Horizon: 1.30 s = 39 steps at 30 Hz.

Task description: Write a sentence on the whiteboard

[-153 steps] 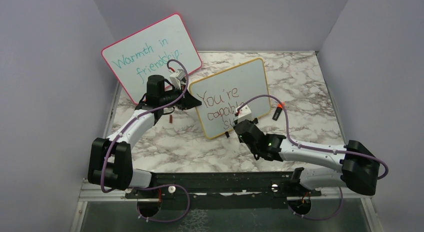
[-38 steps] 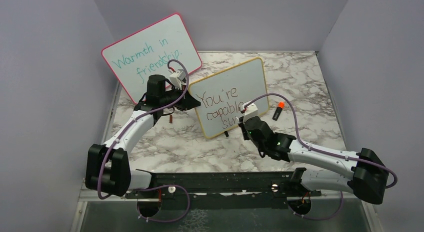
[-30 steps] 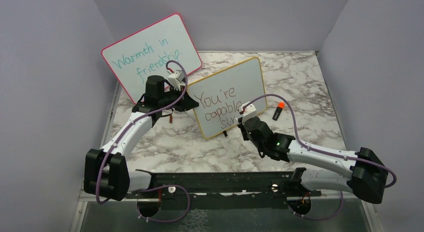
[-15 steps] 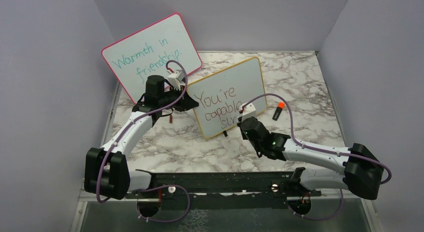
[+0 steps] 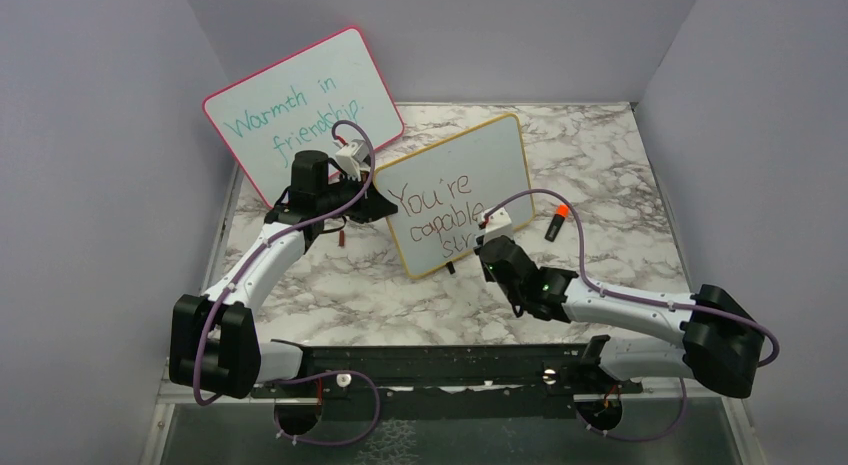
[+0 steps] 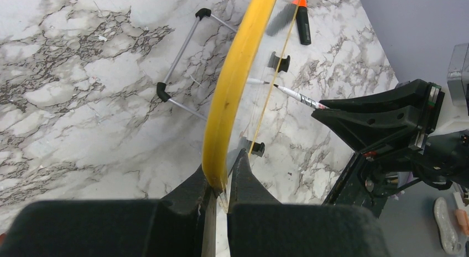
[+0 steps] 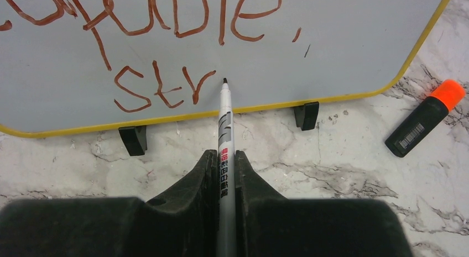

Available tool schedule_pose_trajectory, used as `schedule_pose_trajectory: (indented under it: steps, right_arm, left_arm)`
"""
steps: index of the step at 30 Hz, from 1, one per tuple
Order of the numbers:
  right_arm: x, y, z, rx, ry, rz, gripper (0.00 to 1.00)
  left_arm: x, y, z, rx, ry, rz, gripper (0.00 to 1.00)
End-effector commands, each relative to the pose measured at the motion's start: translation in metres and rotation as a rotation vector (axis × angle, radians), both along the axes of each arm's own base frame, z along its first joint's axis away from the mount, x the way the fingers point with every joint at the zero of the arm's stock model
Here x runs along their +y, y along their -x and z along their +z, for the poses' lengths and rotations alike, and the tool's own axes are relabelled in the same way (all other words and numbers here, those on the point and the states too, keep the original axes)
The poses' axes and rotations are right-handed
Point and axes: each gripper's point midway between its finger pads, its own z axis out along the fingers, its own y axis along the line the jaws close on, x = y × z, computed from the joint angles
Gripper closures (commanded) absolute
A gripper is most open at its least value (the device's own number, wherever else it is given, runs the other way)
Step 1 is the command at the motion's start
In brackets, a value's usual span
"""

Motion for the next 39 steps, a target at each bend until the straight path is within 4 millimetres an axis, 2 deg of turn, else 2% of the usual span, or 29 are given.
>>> schedule_pose_trajectory:
  steps: [1, 8, 27, 32, 39]
  right_arm:
    - [-0.002, -0.008, 0.002, -0.033, -0.026, -0.047, 0.99]
    - [0.002, -0.010, 0.005, -0.046, -0.046, -0.039, 0.99]
    - [-0.001, 0.006, -0.015, 0.056, -0.038, -0.014, 0.99]
    - [-0.011, 0.007, -0.024, 0.077, 0.006, -0.058, 0.99]
    - [-0.017, -0.001, -0.017, 0.037, -0.002, -0.112, 0.99]
  left_arm:
    - [0.055, -0.010, -0.068, 0.071, -0.295, 0.162, 1.00]
    - [0.054, -0.010, -0.069, 0.072, -0.295, 0.161, 1.00]
    - [0.056, -0.010, -0.069, 0.074, -0.301, 0.166, 1.00]
    - [0.056, -0.010, -0.069, 0.072, -0.302, 0.167, 1.00]
    - [0.056, -0.010, -0.069, 0.071, -0.302, 0.166, 1.00]
